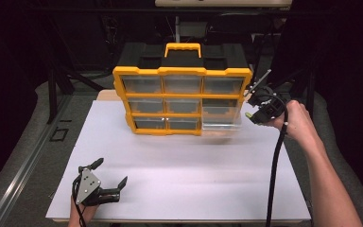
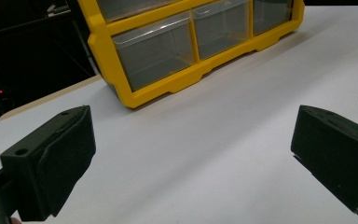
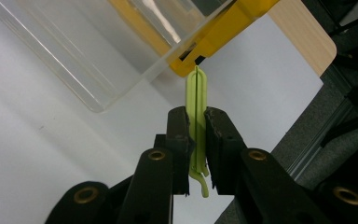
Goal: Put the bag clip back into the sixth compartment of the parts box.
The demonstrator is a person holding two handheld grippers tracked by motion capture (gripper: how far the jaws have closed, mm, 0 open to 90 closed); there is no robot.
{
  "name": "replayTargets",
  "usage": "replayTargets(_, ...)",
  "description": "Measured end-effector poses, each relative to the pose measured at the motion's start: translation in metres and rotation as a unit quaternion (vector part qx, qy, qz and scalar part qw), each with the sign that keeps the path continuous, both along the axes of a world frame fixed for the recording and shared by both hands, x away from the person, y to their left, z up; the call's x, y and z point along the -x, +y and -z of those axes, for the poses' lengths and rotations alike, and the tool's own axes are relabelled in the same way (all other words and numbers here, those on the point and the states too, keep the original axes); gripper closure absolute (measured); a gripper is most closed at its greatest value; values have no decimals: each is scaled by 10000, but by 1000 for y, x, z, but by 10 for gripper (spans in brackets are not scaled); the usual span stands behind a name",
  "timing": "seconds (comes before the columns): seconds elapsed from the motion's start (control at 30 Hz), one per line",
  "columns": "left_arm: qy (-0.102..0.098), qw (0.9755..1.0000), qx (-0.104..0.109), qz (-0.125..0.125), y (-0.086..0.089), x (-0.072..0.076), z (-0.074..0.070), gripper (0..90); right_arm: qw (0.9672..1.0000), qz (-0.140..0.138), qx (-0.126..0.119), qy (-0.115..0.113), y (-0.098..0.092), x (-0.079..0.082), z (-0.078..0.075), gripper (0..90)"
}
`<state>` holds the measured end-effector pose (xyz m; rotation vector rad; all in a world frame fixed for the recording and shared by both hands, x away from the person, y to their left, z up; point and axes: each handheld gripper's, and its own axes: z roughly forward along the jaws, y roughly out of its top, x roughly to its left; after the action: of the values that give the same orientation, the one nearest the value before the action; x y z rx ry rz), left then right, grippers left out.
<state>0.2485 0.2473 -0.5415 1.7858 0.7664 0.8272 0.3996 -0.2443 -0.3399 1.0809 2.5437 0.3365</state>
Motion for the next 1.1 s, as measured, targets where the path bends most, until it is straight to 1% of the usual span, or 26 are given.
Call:
replayTargets(0.1, -8, 10000, 9, -14, 0, 0, 0, 0, 10000, -12, -6, -46, 2, -1, -5, 805)
replayTargets(0.13, -10, 10000, 12, -20, 0, 0, 0, 0, 10000, -6, 0, -30, 2, -1, -7, 805)
replayTargets(0.2, -6, 10000, 9, -8, 0, 0, 0, 0, 10000, -4, -35, -50, 2, -1, -10, 805)
replayTargets(0.23, -5, 10000, 5, 0, 0, -1, 0, 0, 9999, -11, -68, -97, 2, -2, -11, 805)
replayTargets(0.3, -6, 10000, -15, 15, -1, -1, 0, 0, 10000, 12, -33, -74, 3, -2, -14, 805)
replayTargets(0.33, -11, 10000, -17, 14, -1, -1, 0, 0, 9999, -20, -55, -132, 4, -2, -15, 805)
replayTargets(0.37, -11, 10000, -16, 12, -1, 0, 0, 0, 9999, -29, -14, -106, 5, -2, -17, 805)
replayTargets(0.47, -11, 10000, 1, -3, 0, 0, 0, 0, 9999, -23, -31, -142, 8, -2, -21, 805)
replayTargets(0.5, -10, 10000, 0, -3, 0, 0, 0, 0, 9998, -92, -21, -164, 9, -3, -22, 805)
replayTargets(0.57, -12, 10000, 5, 1, 0, 0, 0, 0, 9998, -88, -22, -162, 12, -3, -24, 805)
replayTargets(0.63, -5, 10000, -5, 10, 0, 0, 0, 0, 9998, -107, -39, -174, 15, -3, -25, 805)
replayTargets(0.7, -6, 10000, -2, 14, 0, 0, 0, 0, 9996, -206, -66, -199, 18, -4, -25, 804)
replayTargets(0.77, -5, 10000, -2, 9, 0, 0, 0, 0, 9996, -233, -41, -155, 21, -4, -26, 805)
replayTargets(0.8, -8, 10000, -2, 4, 0, 0, 0, 0, 9997, -202, -61, -145, 22, -4, -26, 805)
replayTargets(0.87, -4, 10000, -2, 2, -1, -1, 0, 0, 9995, -266, -57, -186, 24, -6, -26, 805)
replayTargets(0.93, -6, 10000, -6, 3, 0, -1, 0, 0, 9994, -267, -91, -189, 28, -6, -26, 805)
replayTargets(1.0, -9, 10000, -1, 2, 0, -1, 0, 0, 9992, -340, -65, -189, 31, -7, -27, 805)
replayTargets(1.07, -9, 10000, -1, 7, 0, 0, 0, 0, 9992, -339, -100, -205, 35, -7, -27, 805)
replayTargets(1.1, -11, 10000, 1, 3, 0, 0, 0, 0, 9989, -396, -116, -219, 37, -7, -27, 805)
